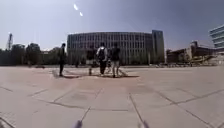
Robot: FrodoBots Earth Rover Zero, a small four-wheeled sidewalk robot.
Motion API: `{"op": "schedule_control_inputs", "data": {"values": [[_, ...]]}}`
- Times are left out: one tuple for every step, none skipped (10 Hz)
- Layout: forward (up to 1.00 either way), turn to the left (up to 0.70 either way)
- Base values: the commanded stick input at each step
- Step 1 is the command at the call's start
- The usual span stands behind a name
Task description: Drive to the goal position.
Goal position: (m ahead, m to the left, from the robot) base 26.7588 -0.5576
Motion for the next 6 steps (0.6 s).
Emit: {"op": "schedule_control_inputs", "data": {"values": [[0.7,0.0],[0.7,0.0],[0.7,0.0],[0.7,0.0],[0.7,0.0],[0.7,0.02]]}}
